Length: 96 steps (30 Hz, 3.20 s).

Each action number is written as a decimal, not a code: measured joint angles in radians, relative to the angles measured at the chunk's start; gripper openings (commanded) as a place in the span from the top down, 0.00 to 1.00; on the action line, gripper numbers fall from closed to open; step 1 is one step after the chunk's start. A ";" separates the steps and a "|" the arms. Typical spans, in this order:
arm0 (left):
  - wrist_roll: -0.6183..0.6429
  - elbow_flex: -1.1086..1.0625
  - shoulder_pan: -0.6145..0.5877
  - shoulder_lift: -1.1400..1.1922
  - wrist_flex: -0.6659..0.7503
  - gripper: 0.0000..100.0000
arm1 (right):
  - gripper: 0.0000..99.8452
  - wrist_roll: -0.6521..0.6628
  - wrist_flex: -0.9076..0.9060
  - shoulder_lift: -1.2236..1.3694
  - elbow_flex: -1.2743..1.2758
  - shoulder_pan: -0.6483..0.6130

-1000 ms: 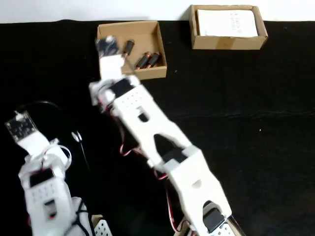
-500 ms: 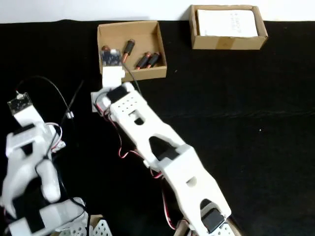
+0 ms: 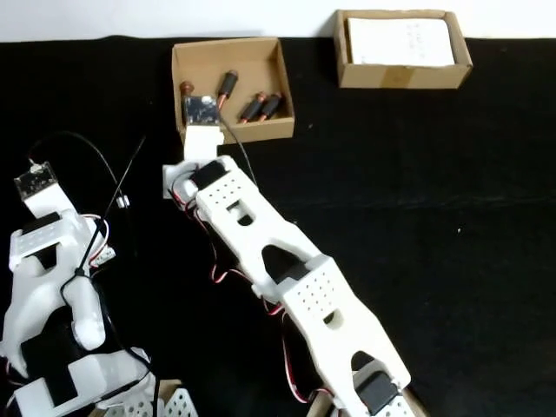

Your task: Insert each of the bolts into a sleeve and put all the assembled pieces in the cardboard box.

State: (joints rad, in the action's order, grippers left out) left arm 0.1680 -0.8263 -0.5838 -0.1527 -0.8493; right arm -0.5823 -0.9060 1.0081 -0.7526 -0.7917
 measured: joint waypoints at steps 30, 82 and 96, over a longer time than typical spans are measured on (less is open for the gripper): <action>0.000 0.000 0.000 0.002 -0.003 0.91 | 0.79 0.807 -0.844 0.025 -0.706 0.040; 0.000 0.000 -0.164 0.002 -0.044 0.91 | 0.70 1.590 -0.700 0.133 -0.482 -0.072; 0.000 0.000 -0.164 0.002 -0.044 0.91 | 0.93 1.591 -0.617 0.183 -0.483 -0.087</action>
State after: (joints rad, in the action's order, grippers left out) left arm 0.1680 -0.8263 -0.7480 -0.1511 -0.8938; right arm 1.0088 -1.5228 1.1907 -1.2359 -0.8792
